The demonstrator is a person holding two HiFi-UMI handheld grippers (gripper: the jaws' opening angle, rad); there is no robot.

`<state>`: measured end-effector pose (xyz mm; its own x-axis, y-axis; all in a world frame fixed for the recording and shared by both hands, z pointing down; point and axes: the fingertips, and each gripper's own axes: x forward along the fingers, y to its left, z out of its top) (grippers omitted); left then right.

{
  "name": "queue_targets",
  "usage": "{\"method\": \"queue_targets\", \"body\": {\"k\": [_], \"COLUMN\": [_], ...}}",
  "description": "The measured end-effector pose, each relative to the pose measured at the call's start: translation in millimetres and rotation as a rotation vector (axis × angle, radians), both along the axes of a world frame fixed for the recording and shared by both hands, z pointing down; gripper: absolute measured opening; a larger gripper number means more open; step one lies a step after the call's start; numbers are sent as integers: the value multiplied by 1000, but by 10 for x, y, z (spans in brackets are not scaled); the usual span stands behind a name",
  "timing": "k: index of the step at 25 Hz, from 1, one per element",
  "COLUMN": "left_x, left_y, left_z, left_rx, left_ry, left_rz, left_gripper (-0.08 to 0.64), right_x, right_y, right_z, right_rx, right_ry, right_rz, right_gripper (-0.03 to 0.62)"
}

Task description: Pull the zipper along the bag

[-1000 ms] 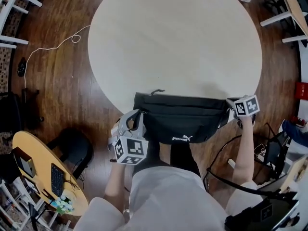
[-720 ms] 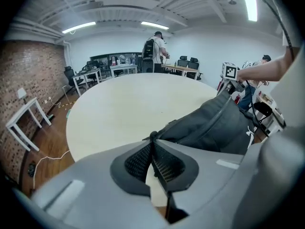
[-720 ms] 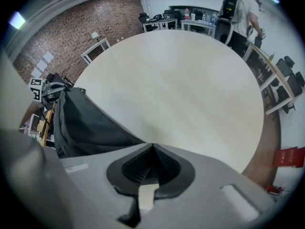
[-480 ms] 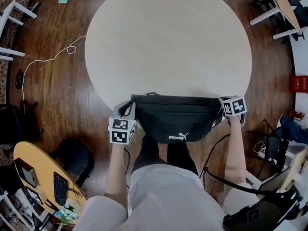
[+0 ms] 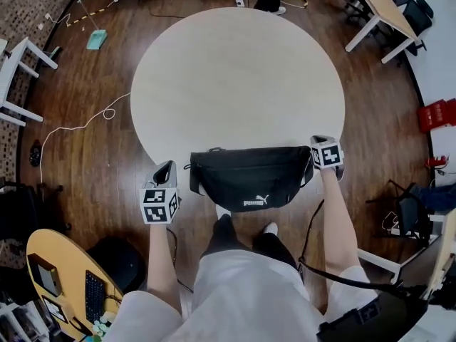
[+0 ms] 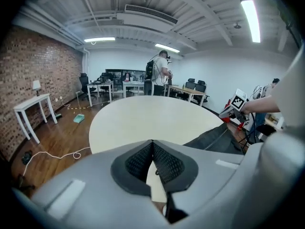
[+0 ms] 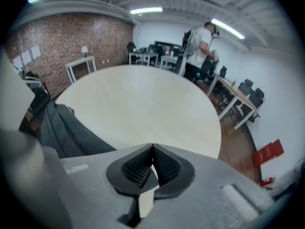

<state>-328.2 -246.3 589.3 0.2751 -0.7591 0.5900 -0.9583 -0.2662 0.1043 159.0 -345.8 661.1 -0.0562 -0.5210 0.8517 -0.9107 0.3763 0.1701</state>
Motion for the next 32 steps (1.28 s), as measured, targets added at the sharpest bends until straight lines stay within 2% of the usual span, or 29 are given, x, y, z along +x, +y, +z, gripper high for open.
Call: {"method": "queue_targets", "body": {"k": [2, 5, 8, 11, 13, 16, 20, 26, 32], "left_x": [135, 523, 1069, 1692, 2160, 2777, 3153, 3140, 2919], "left_y": [119, 443, 972, 1732, 2322, 3114, 3829, 4397, 4637], "left_z": [-298, -816, -1326, -1714, -1844, -1938, -2084, -2350, -2461], "left_rx": [66, 186, 329, 465, 515, 520, 493, 534, 580], "left_ry": [-9, -4, 25, 61, 87, 90, 36, 6, -3], "left_rz": [1, 11, 28, 38, 46, 69, 77, 48, 55], "left_gripper": [17, 17, 17, 17, 17, 17, 17, 17, 17], "right_x": [-123, -256, -276, -287, -218, -24, -50, -462, -766], "right_y": [67, 486, 1244, 2242, 2930, 3834, 4646, 5306, 5537], "right_z": [-529, -1352, -2033, -2385, -2482, -2554, -2670, -2989, -3105], "right_rx": [141, 358, 591, 738, 777, 771, 716, 719, 758], "right_ry": [-82, -237, -406, -497, -538, -600, -631, -619, -592], "right_rz": [-33, -67, -49, -82, -118, -129, -185, -314, -344], "right_gripper": [-9, -9, -9, -9, -9, -9, -9, -9, -9]}}
